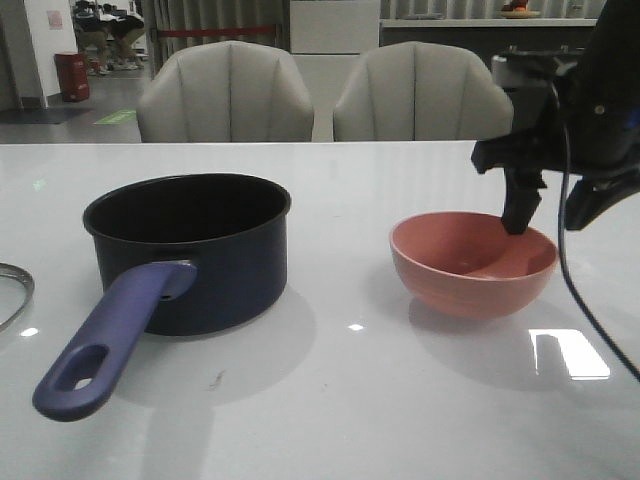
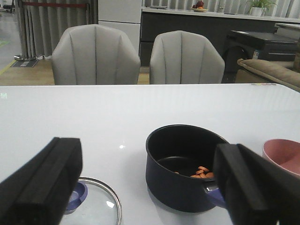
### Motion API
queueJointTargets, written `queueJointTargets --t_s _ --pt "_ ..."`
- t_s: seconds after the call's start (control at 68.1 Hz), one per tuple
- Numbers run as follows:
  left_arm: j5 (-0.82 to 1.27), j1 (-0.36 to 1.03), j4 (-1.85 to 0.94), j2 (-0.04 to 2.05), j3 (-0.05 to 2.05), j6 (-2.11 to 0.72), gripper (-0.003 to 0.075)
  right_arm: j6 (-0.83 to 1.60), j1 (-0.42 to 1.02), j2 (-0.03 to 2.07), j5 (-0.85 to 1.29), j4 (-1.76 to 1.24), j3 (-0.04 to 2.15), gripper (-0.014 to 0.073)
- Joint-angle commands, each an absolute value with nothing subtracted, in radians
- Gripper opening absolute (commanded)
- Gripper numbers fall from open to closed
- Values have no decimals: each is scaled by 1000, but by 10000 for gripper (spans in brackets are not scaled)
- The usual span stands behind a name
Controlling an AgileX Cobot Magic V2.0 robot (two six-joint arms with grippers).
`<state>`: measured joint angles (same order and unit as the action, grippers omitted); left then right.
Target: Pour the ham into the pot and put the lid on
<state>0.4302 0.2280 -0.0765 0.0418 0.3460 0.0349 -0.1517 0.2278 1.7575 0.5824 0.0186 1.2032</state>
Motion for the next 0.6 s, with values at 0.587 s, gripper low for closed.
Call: queueJointTargets --t_s 0.587 --pt "347 236 -85 58 372 36 625 -144 329 964 121 40 820 472"
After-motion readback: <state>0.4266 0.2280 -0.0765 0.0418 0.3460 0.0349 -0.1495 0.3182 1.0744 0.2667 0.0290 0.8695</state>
